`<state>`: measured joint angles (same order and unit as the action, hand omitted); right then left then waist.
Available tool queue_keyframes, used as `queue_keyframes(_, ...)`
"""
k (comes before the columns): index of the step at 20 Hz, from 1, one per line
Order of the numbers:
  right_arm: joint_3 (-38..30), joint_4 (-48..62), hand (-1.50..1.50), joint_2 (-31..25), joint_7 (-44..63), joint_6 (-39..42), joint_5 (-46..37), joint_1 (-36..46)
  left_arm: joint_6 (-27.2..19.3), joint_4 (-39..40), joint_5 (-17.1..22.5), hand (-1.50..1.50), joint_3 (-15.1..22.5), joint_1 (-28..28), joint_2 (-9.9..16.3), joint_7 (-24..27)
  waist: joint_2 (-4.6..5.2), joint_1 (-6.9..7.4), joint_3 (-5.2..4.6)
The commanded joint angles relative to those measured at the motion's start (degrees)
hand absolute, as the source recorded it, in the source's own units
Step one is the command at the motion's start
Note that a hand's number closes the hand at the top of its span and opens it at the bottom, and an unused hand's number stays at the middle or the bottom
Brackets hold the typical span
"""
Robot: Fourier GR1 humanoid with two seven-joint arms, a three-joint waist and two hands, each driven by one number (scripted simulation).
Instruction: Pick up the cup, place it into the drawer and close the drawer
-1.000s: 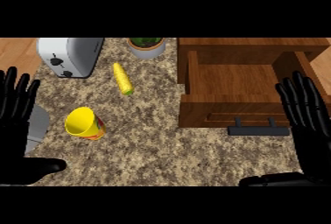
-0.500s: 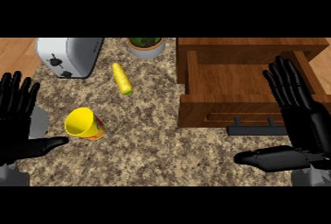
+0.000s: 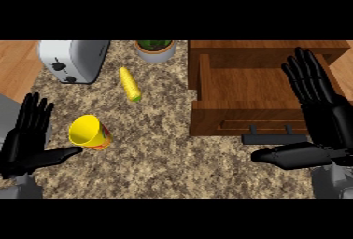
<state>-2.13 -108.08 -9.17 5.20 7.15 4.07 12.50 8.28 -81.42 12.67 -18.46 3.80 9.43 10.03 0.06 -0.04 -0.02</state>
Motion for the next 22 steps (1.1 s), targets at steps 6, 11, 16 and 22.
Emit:
queue_keyframes(6,-3.17,3.60,-1.50,-0.44,-0.67,-0.23,0.46,4.04,-1.51,20.87,-4.71,-1.50,-0.26,4.27,-0.61,13.02,0.05,-0.06,-0.01)
queue_keyframes(11,-3.26,6.66,-1.50,-0.75,-2.03,0.96,0.21,5.06,2.63,38.54,-4.53,-1.50,-3.32,11.25,5.43,21.00,0.10,-0.17,-0.03)
queue_keyframes(16,-6.74,0.00,-1.50,-3.48,2.33,3.65,5.07,2.26,3.02,48.31,-6.29,-1.50,-3.11,11.59,6.10,29.85,0.03,-0.37,-0.03)
queue_keyframes(22,-3.76,1.39,-1.50,-1.35,0.62,2.00,1.69,3.36,0.10,65.38,-9.10,-1.50,-4.28,18.94,5.95,42.65,0.34,-1.05,-0.15)
